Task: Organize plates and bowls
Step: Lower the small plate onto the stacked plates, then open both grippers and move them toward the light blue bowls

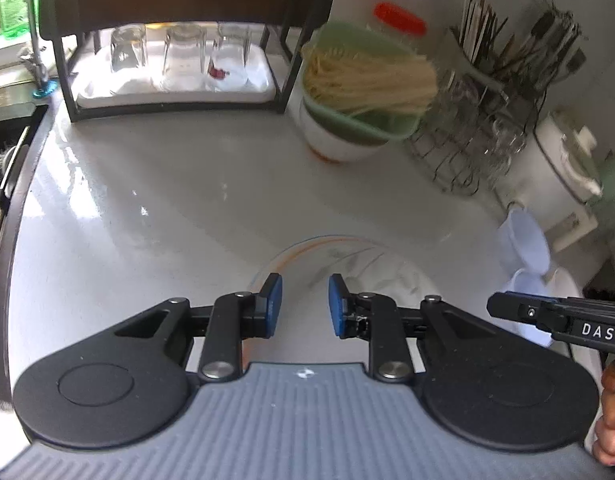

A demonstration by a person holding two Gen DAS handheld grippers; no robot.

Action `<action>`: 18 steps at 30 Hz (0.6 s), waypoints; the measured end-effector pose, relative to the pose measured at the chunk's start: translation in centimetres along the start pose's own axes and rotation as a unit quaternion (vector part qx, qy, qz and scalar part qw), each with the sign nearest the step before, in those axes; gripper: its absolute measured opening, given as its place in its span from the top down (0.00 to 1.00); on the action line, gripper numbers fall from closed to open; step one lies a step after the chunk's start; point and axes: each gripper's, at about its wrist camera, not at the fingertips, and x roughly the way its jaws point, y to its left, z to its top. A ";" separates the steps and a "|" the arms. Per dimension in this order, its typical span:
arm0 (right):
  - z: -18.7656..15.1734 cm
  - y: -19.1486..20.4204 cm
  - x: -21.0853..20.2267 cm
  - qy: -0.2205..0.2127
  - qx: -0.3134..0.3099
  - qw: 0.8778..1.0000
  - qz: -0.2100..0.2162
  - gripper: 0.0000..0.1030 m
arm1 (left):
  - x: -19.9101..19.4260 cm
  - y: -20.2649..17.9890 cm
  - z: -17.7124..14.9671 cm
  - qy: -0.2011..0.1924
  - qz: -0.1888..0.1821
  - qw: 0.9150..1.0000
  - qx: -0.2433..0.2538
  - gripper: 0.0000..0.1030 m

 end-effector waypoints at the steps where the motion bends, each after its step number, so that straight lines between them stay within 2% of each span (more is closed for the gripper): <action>1: 0.3 -0.1 -0.4 -0.006 -0.006 1.000 0.002 0.77 | -0.6 -0.6 0.0 -0.007 0.002 1.000 -0.001 0.73; 9: 1.2 -1.2 -5.5 -0.059 -0.043 0.997 0.034 0.77 | -4.8 -5.9 -0.1 -0.053 -0.005 0.999 0.006 0.73; 14: 0.6 -1.1 -8.8 -0.099 -0.089 0.991 0.031 0.77 | -6.7 -8.0 -0.3 -0.089 -0.027 0.996 -0.002 0.73; 18: -0.1 -2.1 -10.6 -0.127 -0.109 0.986 0.025 0.77 | -6.8 -9.5 -0.4 -0.085 -0.027 0.996 -0.010 0.73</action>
